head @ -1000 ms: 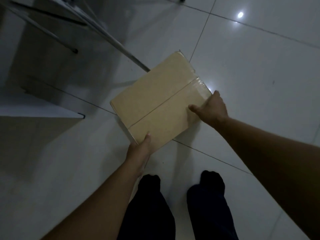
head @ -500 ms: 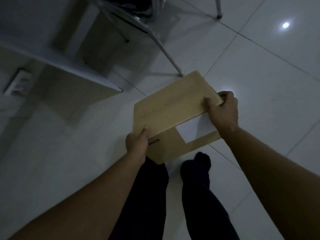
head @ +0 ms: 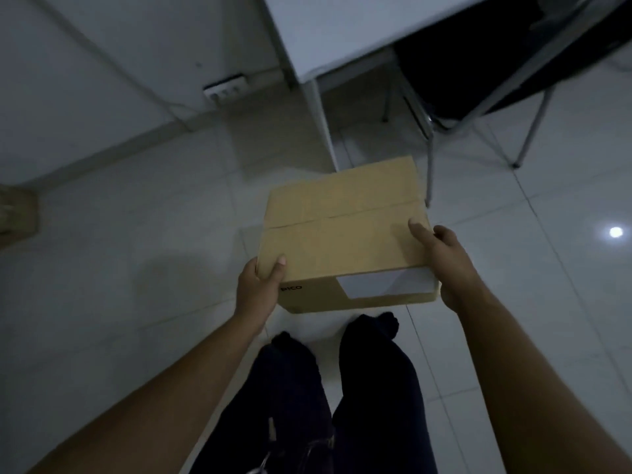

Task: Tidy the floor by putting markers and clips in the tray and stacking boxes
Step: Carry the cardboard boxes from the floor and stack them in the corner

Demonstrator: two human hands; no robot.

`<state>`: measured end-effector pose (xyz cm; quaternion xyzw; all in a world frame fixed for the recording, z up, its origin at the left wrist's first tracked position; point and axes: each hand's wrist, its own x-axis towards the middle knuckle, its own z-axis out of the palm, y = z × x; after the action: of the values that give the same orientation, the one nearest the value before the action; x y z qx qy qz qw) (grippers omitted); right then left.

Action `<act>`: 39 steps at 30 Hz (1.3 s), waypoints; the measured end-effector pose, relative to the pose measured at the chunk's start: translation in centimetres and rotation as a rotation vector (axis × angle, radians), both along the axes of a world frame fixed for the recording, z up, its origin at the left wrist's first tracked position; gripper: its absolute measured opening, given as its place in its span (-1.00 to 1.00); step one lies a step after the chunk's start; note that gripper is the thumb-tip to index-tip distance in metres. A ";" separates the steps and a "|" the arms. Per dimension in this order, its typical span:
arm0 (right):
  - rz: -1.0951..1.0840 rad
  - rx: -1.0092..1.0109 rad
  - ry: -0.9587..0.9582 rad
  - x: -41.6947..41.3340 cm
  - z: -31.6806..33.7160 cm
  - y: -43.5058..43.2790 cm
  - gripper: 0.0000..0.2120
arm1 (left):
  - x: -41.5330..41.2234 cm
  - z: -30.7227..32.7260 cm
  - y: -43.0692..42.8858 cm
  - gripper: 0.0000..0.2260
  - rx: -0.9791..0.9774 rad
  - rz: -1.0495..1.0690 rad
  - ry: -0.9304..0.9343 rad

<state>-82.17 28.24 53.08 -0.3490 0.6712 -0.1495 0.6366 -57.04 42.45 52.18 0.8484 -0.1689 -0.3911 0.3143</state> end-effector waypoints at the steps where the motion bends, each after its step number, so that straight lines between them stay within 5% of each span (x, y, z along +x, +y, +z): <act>1: 0.062 -0.004 0.024 0.6 0.9 0.1 0.02 | 0.4 0.7 0.6 -0.58 -0.016 -0.003 -0.018; 5: 0.196 -0.031 -0.030 6.8 5.3 2.7 0.09 | 4.9 4.4 6.0 -0.59 -0.108 0.095 -0.061; 10: 0.310 -0.023 -0.103 14.7 9.9 9.0 -0.31 | 11.8 7.2 14.2 -0.52 -0.196 0.164 -0.147; 19: 0.544 -0.097 -0.161 31.0 14.0 22.0 -0.31 | 24.7 12.6 30.4 -0.36 -0.216 0.298 -0.327; 22: 0.613 -0.139 -0.182 37.6 15.8 23.8 -0.34 | 29.3 14.6 33.5 -0.46 -0.247 0.392 -0.378; 26: 0.669 -0.169 -0.230 45.5 17.6 24.2 -0.32 | 35.4 16.4 34.8 -0.58 -0.294 0.458 -0.404; 39: 0.823 -0.187 -0.359 74.4 19.2 22.6 -0.38 | 59.2 20.6 34.6 -0.54 -0.294 0.711 -0.540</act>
<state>-7.78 50.86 72.29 -0.6110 0.3393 -0.0022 0.7152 2.15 77.02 72.80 0.8715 0.0027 0.0036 0.4904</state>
